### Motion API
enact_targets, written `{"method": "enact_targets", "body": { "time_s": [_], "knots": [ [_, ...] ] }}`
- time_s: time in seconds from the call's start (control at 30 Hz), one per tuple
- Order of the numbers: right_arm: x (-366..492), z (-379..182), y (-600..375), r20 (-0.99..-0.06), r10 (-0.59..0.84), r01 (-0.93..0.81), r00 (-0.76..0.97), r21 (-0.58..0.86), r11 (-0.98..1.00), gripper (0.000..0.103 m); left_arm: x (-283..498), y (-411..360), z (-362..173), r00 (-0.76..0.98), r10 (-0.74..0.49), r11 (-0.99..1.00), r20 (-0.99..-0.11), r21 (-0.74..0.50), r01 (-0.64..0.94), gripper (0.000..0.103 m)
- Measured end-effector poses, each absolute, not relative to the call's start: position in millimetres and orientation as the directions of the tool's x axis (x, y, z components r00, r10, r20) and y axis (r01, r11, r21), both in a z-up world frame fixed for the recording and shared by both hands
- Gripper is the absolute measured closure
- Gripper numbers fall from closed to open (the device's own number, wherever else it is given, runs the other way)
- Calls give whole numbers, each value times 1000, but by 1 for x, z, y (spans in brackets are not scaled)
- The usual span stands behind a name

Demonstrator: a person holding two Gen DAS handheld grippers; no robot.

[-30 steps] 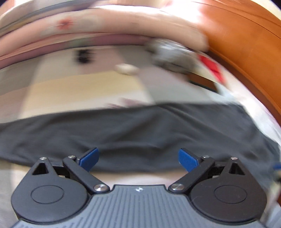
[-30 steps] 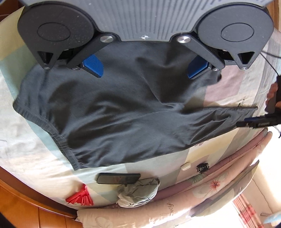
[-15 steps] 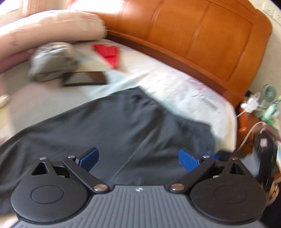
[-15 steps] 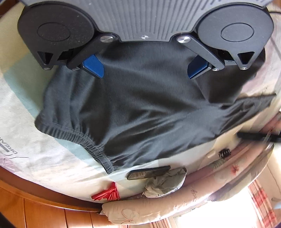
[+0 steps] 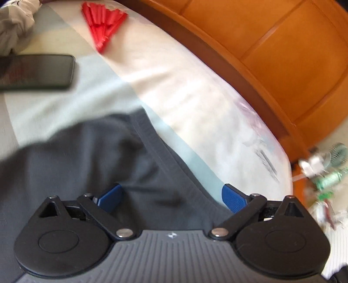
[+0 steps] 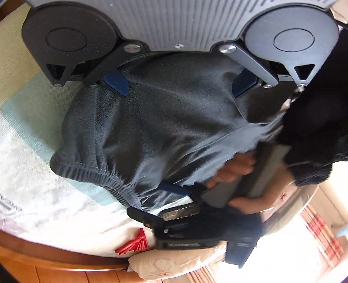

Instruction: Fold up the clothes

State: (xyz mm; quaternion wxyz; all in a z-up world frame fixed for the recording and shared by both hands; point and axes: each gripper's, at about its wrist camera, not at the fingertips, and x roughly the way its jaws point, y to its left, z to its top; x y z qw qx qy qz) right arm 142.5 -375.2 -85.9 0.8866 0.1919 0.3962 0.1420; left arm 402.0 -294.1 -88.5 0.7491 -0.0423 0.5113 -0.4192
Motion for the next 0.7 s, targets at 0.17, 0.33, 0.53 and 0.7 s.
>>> {"method": "enact_targets", "body": {
  "time_s": [0.17,0.33,0.53,0.7],
  "knots": [
    [142,-86,-384,-627,440,-90,643,508,857,0,391,-293,-71,173,-625,677,-761,-418,605,5],
    [142,-84,-380,-642,422,-97,640,477,874,0,379,-292,-54,222,-577,704,-786,-342,622,5],
    [141,-83,-369,-668,373,-120,644,393,912,0,362,-268,-22,247,-562,697,-789,-292,655,5],
    [142,-75,-364,-676,344,-103,651,370,923,0,339,-236,-5,246,-567,688,-786,-288,666,5]
  ]
}}
